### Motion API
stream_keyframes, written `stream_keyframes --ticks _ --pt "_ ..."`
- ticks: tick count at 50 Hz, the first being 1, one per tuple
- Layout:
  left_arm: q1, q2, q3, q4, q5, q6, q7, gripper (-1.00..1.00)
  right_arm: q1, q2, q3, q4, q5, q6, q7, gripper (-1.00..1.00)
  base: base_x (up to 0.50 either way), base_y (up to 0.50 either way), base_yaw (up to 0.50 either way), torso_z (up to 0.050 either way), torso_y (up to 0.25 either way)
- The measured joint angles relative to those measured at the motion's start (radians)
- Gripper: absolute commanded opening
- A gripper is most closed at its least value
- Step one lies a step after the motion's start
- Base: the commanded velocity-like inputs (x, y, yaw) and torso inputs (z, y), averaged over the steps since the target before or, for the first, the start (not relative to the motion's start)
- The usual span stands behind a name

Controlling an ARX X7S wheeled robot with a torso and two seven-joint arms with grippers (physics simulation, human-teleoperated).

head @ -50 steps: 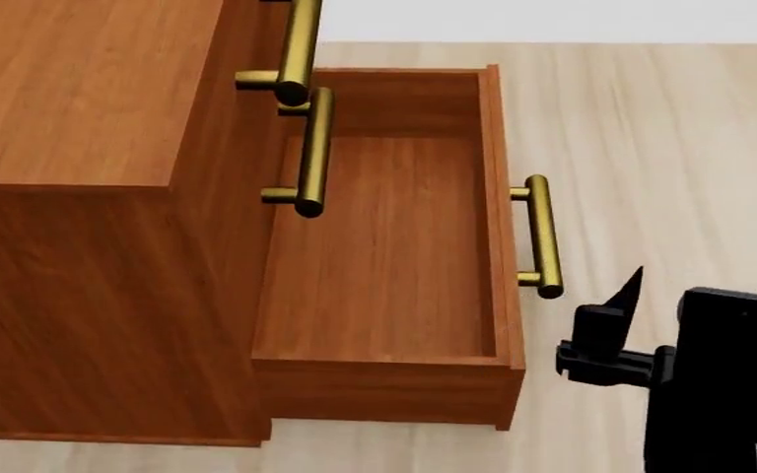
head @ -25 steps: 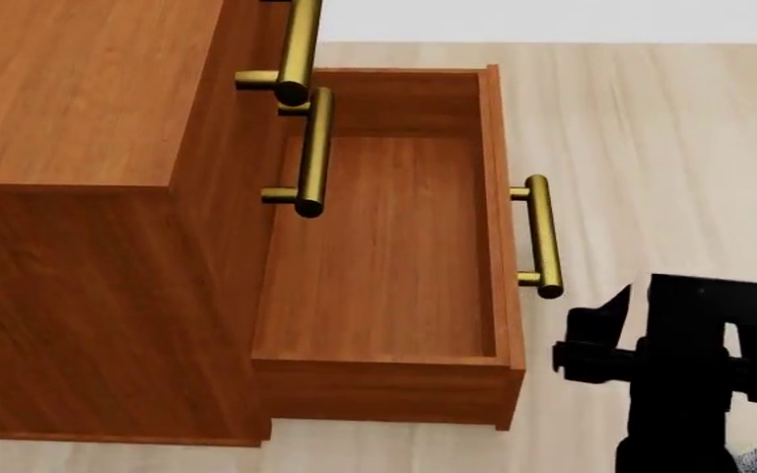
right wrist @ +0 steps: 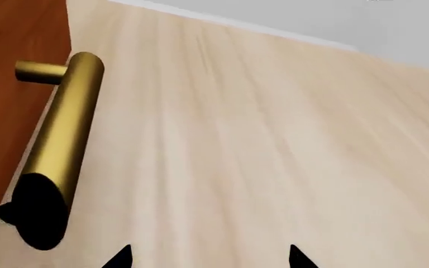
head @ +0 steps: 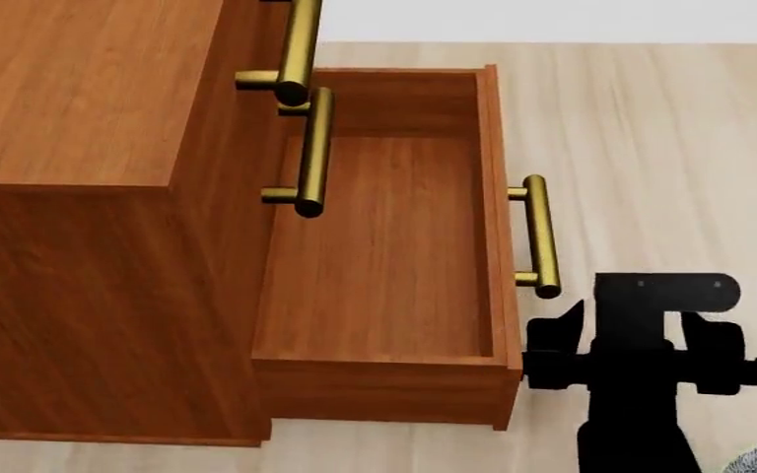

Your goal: Close the bottom drawer of the cabinet and open the top drawer.

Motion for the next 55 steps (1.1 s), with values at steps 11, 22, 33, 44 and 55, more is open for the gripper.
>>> stream_keyframes --ticks 11,22,33,44,55 --pt "0.001 -0.004 0.001 -0.002 -0.004 0.005 -0.004 1.00 0.032 -0.026 -0.036 0.056 -0.012 -0.022 -0.038 1.00 0.00 0.00 0.00 0.000 0.000" --pt "0.001 -0.010 -0.005 0.001 -0.014 0.006 -0.010 1.00 0.046 -0.063 -0.072 0.080 -0.021 -0.040 -0.076 1.00 0.00 0.00 0.00 0.000 0.000" --pt "-0.006 -0.016 -0.008 0.005 -0.029 0.001 -0.019 1.00 0.052 -0.102 -0.108 0.084 -0.016 -0.051 -0.114 1.00 0.00 0.00 0.00 0.000 0.000" --pt "-0.009 -0.021 -0.006 0.007 -0.036 0.001 -0.025 1.00 0.067 -0.139 -0.147 0.090 -0.011 -0.058 -0.148 1.00 0.00 0.00 0.00 0.000 0.000" --pt "-0.008 -0.028 -0.010 0.007 -0.044 0.004 -0.029 1.00 0.097 -0.182 -0.187 0.132 -0.001 -0.077 -0.178 1.00 0.00 0.00 0.00 0.000 0.000"
